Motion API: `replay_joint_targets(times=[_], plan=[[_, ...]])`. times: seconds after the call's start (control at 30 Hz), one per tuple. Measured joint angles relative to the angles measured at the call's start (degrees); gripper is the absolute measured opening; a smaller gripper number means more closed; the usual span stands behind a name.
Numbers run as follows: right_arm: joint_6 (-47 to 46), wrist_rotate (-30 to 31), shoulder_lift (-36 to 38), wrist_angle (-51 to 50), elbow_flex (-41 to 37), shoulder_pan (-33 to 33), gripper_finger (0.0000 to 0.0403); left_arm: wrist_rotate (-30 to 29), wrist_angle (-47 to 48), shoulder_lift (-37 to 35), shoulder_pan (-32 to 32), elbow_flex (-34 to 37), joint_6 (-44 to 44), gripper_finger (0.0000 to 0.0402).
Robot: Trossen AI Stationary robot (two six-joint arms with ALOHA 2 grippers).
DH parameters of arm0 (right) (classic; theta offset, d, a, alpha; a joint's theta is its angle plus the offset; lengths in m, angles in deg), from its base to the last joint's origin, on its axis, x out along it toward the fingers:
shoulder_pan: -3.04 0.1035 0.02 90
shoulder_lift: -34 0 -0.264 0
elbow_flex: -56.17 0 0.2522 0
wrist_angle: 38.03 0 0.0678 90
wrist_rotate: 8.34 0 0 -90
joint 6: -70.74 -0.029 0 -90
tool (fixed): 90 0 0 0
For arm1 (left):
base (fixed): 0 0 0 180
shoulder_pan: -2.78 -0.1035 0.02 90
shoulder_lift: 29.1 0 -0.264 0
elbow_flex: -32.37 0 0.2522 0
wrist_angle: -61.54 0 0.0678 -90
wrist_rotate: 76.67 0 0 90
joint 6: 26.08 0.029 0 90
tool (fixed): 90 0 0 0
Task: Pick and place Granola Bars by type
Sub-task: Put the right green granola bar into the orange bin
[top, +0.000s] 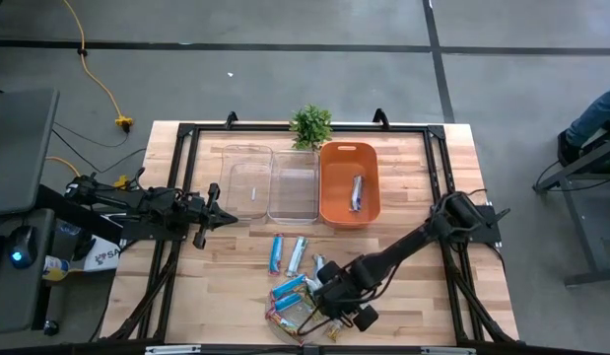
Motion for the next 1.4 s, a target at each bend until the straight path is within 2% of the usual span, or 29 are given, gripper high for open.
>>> replay_joint_targets(times=[0.23,0.43,0.57,0.7,0.87,1.0,1.17,1.27,1.4], plan=[[0.33,-12.27,0.02,-2.06,8.84,-2.88,0.0036,0.00,-0.02,-0.01,0.00,0.00,-0.01,0.0001],[3.37,-13.13,0.02,-2.02,18.36,-4.79,0.0031,0.00,-0.01,0.00,0.00,0.01,0.00,0.0001],[4.43,-11.34,0.02,-1.59,25.90,-6.38,0.0031,0.00,-0.02,0.00,0.00,0.01,0.00,0.0001],[6.35,-5.73,0.02,-1.71,33.95,-7.83,0.0030,0.00,-0.01,0.01,0.00,0.02,-0.01,0.0001],[8.95,8.38,0.27,-3.70,42.74,-10.02,0.0029,0.00,-0.01,0.00,-0.01,0.01,0.00,0.0001],[9.21,21.26,5.14,-0.38,38.50,-12.74,0.0031,0.00,-0.02,0.00,-0.01,0.01,0.00,0.0001],[5.41,35.95,8.82,-5.06,36.99,-17.09,0.0028,0.00,-0.02,-0.01,0.00,0.00,-0.01,0.0001],[2.48,39.99,10.01,-9.76,36.92,-20.39,0.0030,0.00,-0.02,0.01,-0.02,0.01,0.00,0.0001],[-0.78,40.47,10.56,-16.86,36.90,-25.83,0.0031,0.01,-0.02,0.00,0.00,0.02,-0.01,0.0001]])
